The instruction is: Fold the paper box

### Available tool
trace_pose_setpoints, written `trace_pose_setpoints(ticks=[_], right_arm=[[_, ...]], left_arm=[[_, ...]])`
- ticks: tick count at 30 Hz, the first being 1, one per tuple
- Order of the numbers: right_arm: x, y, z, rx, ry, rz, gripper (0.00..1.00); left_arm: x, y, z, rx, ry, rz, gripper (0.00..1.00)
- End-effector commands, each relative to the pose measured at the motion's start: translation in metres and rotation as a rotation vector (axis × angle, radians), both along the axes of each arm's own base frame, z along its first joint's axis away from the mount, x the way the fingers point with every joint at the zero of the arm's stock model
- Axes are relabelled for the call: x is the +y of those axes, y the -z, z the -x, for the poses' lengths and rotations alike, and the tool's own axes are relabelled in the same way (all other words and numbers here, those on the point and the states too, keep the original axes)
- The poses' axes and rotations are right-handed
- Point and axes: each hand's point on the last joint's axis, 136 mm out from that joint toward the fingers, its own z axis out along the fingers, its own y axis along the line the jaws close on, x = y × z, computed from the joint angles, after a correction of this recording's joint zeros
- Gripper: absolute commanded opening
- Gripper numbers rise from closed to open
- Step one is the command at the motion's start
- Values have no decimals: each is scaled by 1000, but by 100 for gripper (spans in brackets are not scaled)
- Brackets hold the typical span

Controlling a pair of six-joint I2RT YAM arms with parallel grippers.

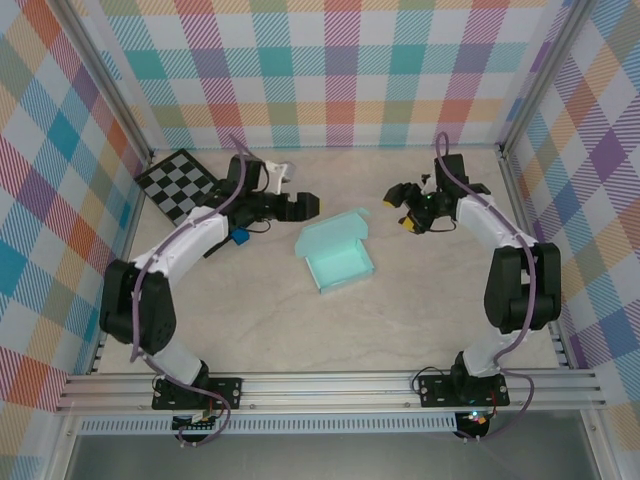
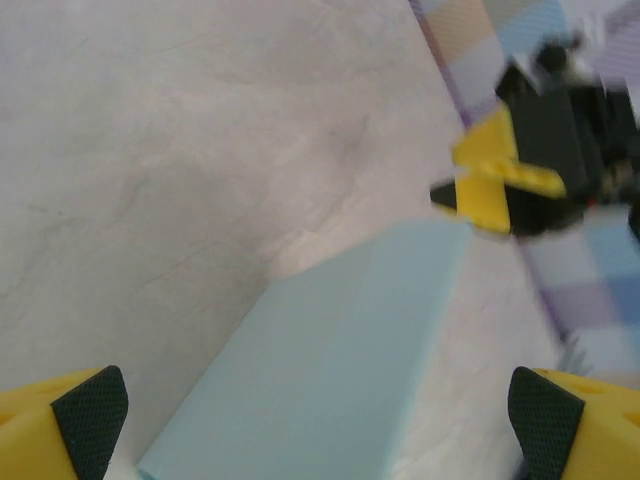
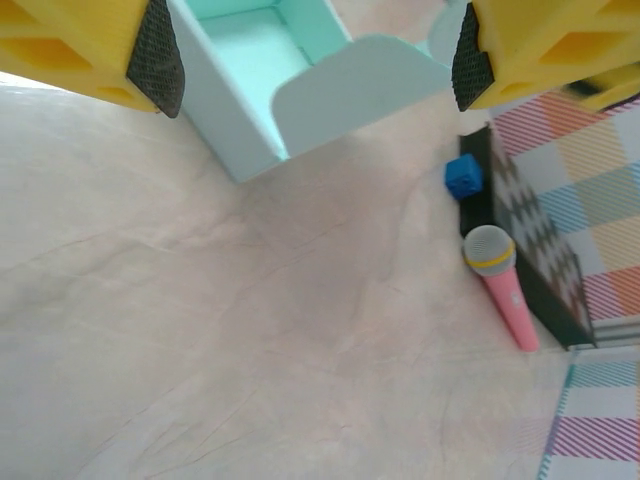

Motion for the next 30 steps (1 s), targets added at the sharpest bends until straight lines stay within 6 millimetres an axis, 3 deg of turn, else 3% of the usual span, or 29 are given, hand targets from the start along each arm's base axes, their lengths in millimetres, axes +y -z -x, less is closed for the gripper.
trace_pose_setpoints(ticks=[1, 8, 13, 21, 26, 30], right_arm=[[-11, -7, 12, -39, -59, 108, 74], [-6, -23, 20, -111, -159, 109, 73], [-11, -27, 28, -165, -223, 176, 73], [0, -34, 32, -208, -273, 122, 72], [12, -40, 38, -255, -297, 123, 70], [15, -38, 42, -381, -340, 210, 70]], left_arm=[[0, 10, 18, -202, 179, -310, 100], [-8, 33, 19, -231, 265, -503, 90], [0, 35, 3, -286, 208, -594, 81], [-16, 50, 23, -269, 358, -560, 71], [-16, 64, 19, -248, 348, -579, 47], [-22, 60, 15, -245, 345, -557, 25]])
